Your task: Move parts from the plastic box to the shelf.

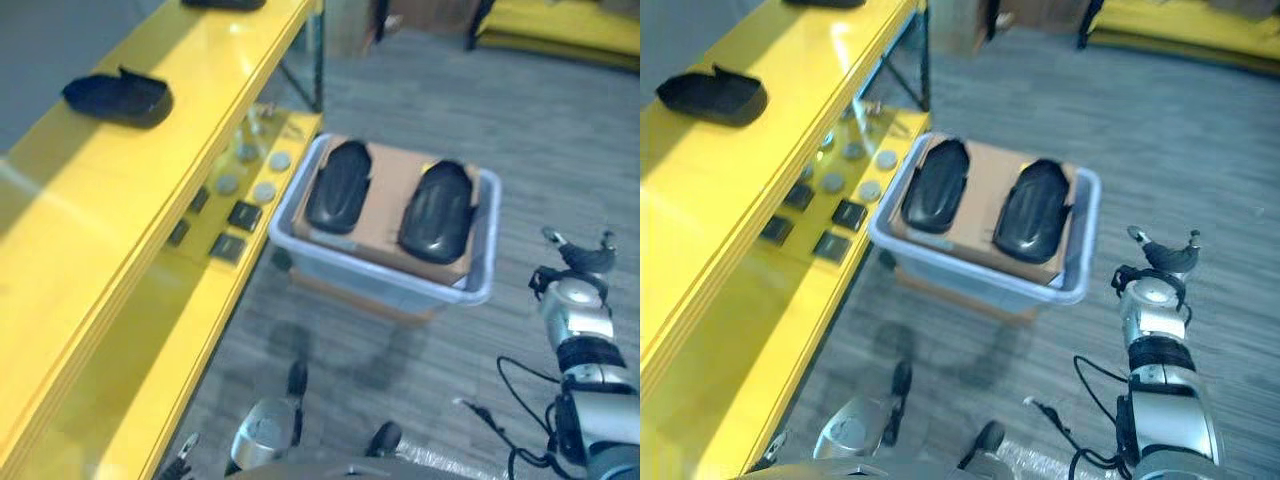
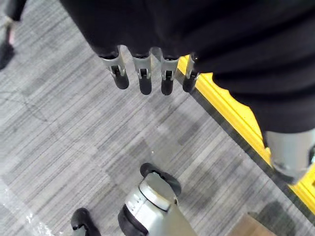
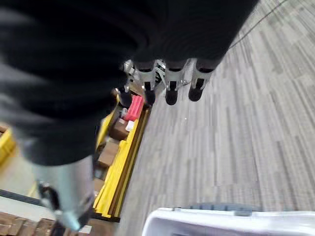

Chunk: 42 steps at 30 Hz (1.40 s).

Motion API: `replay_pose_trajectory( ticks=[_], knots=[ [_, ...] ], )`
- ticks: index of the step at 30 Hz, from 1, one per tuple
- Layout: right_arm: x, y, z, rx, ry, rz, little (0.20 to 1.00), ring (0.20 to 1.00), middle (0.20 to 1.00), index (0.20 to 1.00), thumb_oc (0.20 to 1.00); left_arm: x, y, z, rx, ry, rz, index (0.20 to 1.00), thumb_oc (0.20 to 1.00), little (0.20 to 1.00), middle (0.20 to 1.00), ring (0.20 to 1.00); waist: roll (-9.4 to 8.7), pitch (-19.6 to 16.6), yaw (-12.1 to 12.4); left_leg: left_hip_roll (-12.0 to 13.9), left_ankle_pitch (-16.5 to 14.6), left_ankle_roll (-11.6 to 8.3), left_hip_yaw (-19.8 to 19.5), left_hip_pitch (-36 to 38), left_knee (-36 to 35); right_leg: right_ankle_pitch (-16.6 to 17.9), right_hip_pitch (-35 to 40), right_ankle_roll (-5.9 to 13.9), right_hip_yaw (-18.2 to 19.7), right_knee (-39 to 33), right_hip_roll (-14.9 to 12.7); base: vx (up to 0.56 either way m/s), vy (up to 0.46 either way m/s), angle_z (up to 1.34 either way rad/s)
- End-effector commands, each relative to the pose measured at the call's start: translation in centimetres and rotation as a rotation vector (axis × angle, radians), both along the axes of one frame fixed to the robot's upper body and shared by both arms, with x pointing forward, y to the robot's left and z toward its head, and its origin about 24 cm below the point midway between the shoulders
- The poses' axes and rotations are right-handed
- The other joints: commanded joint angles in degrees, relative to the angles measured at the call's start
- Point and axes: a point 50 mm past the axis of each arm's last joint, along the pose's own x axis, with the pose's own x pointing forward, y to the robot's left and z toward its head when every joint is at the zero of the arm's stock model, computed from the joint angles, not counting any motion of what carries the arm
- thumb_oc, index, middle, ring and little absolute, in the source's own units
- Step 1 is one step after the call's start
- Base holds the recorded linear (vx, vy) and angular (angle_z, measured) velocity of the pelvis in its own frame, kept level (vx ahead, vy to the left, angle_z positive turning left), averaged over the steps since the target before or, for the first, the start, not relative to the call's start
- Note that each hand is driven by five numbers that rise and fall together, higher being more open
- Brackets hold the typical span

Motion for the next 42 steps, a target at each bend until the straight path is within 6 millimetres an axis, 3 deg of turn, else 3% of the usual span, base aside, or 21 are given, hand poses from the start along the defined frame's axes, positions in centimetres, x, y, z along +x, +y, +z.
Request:
replay_pose_trajectory(
  ticks=[1,4,16,27,33,42],
  knots=[
    [0.8,-0.2,5.4,-0.132,-0.223,0.035,1.000,1.000,1.000,1.000,1.000,0.7,2.1,0.7,0.012,-0.036,0.013,1.000,1.000,1.000,1.000,1.000,-1.66,-0.11,0.94,0.66,-3.79,-2.23,-7.77,-3.96,2.41,-0.17,-3.17,3.14,-0.68,2.75,-4.28,-0.15,0.054,0.16],
    [0.8,-1.0,6.2,-0.134,-0.228,0.005,1.000,1.000,1.000,1.000,1.000,1.3,2.4,0.9,0.006,-0.060,0.007,1.000,1.000,1.000,1.000,1.000,-1.56,2.10,1.62,0.17,-4.55,-2.38,-8.71,-6.38,3.05,-1.56,-5.74,3.63,-0.12,4.49,-4.37,-0.07,0.023,0.12],
    [0.5,-2.5,8.0,-0.137,-0.196,0.024,1.000,1.000,1.000,1.000,1.000,0.8,2.6,1.0,-0.017,-0.069,0.002,1.000,1.000,1.000,1.000,1.000,-1.59,4.82,2.63,-0.53,-4.20,-2.67,-8.97,-8.84,2.70,-1.59,-9.19,4.01,0.18,5.36,-4.76,-0.01,0.041,0.05],
    [-0.2,-4.0,7.4,-0.024,-0.172,0.009,1.000,1.000,1.000,1.000,1.000,0.8,2.6,1.1,-0.038,-0.089,-0.021,1.000,1.000,1.000,1.000,1.000,-0.04,6.77,3.64,-1.43,-4.33,-2.83,-9.16,-10.71,3.46,-2.00,-11.86,4.46,0.45,7.21,-6.03,0.01,0.041,0.03],
    [0.7,-3.3,8.9,-0.034,-0.256,0.041,1.000,1.000,1.000,1.000,1.000,1.3,2.7,1.3,-0.045,-0.118,-0.019,1.000,1.000,1.000,1.000,1.000,0.77,8.26,4.29,-2.35,-5.25,-2.68,-9.16,-12.53,6.27,-2.27,-13.60,4.64,0.67,9.25,-6.86,0.02,0.065,0.07],
    [1.9,-2.3,10.7,-0.078,-0.238,0.089,1.000,1.000,1.000,1.000,1.000,0.8,2.9,1.4,-0.055,-0.119,-0.021,1.000,1.000,1.000,1.000,1.000,1.03,8.95,4.73,-2.99,-5.48,-2.40,-9.03,-13.28,6.97,-2.56,-14.80,4.69,0.90,10.66,-7.06,0.02,0.025,0.02]
  ],
)
